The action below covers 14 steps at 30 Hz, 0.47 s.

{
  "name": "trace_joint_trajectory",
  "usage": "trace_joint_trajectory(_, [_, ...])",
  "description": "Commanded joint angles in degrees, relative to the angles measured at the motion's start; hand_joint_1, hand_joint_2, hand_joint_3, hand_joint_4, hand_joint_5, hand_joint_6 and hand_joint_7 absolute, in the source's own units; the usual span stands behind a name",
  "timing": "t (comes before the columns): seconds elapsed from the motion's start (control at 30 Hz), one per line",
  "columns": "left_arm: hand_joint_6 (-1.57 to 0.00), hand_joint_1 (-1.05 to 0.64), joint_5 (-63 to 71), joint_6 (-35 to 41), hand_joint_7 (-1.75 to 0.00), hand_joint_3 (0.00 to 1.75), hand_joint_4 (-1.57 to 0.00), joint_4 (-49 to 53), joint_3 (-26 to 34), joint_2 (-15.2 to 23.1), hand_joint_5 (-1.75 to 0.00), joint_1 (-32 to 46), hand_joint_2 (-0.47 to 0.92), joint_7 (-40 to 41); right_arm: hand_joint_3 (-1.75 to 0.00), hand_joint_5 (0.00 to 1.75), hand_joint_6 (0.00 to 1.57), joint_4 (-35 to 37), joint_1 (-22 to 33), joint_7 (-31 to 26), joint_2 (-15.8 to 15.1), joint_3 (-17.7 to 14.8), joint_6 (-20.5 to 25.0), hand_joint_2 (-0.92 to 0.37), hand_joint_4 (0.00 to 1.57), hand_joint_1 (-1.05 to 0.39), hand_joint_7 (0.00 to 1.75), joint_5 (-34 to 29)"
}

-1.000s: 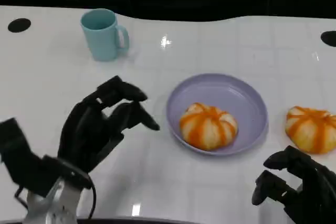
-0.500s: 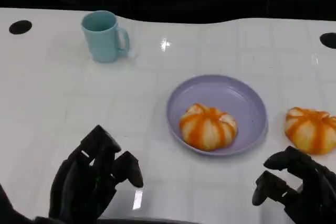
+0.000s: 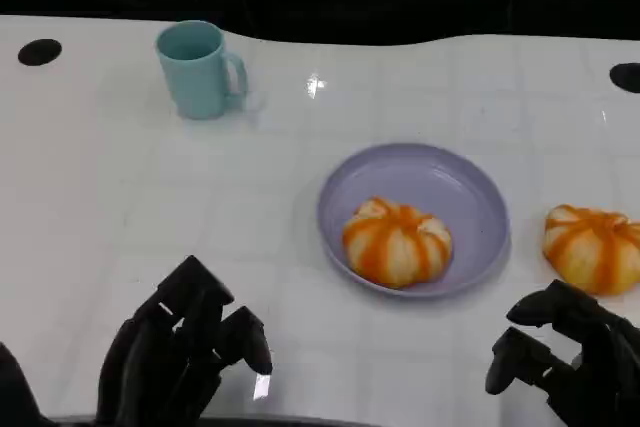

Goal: Grasp the bread from the table and place it into the plate.

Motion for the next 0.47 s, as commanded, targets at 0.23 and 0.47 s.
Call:
trace_joint_trajectory(0.23, [-0.58, -0.56, 0.69, -0.99, -1.75, 0.42, -0.85, 1.96, 0.41, 0.21, -1.75, -0.59, 0.92, -0.34, -0.21, 1.52, 0.85, 1.21, -0.93, 0.27, -0.89, -1.63, -0.23, -0.92, 0.74, -0.54, 0.94, 0.45])
trace_joint_trajectory(0.47, [-0.57, -0.56, 0.29, -1.53, -1.75, 0.42, -0.84, 3.91, 0.74, 0.16, -1.75, -1.52, 0.92, -1.97, -0.20, 1.51, 0.85, 1.57, -1.25, -0.18, -0.73, -2.07, 0.23, -0.92, 0.75, -0.53, 0.94, 0.46])
